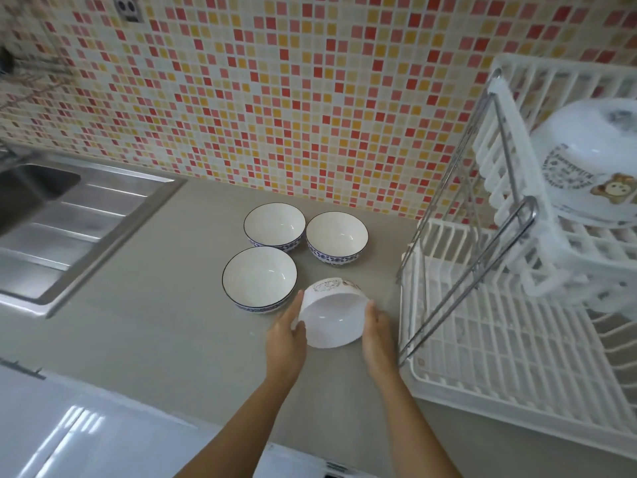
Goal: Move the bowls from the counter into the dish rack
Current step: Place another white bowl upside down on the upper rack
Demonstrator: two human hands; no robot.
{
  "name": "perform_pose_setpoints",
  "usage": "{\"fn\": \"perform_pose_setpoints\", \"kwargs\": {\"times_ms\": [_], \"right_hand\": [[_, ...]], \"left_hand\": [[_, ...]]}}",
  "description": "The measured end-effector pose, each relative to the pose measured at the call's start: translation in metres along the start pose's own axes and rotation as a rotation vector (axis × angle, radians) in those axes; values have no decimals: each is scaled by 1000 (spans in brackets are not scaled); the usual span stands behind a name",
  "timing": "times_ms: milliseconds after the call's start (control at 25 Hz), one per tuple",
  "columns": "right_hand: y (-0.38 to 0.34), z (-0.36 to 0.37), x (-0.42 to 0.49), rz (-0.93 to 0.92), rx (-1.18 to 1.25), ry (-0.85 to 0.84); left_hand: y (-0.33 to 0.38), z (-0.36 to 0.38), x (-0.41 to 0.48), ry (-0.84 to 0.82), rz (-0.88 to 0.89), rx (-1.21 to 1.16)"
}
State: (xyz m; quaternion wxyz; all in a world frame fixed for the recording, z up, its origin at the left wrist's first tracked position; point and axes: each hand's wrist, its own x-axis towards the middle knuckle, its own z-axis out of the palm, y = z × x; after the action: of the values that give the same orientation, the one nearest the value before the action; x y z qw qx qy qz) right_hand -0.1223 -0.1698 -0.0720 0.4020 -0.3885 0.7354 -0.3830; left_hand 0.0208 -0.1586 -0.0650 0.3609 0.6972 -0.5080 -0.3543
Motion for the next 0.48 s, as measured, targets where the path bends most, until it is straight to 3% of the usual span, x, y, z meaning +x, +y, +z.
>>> {"fn": "perform_pose_setpoints", "kwargs": {"times_ms": [160,280,400,480], "right_hand": [[-22,-8,-41,61,73,-69],[-29,-20,-98,-60,213,-170],[-39,-23,-122,-148,235,-141],[-52,-28,-142,-233,184,-89]], "left_hand": [[3,-33,-30,60,141,-83],[5,-69,-69,-20,115,-281],[16,-84,-78,-77,73,-592],[27,-91,-85,-48,100,-640]]}}
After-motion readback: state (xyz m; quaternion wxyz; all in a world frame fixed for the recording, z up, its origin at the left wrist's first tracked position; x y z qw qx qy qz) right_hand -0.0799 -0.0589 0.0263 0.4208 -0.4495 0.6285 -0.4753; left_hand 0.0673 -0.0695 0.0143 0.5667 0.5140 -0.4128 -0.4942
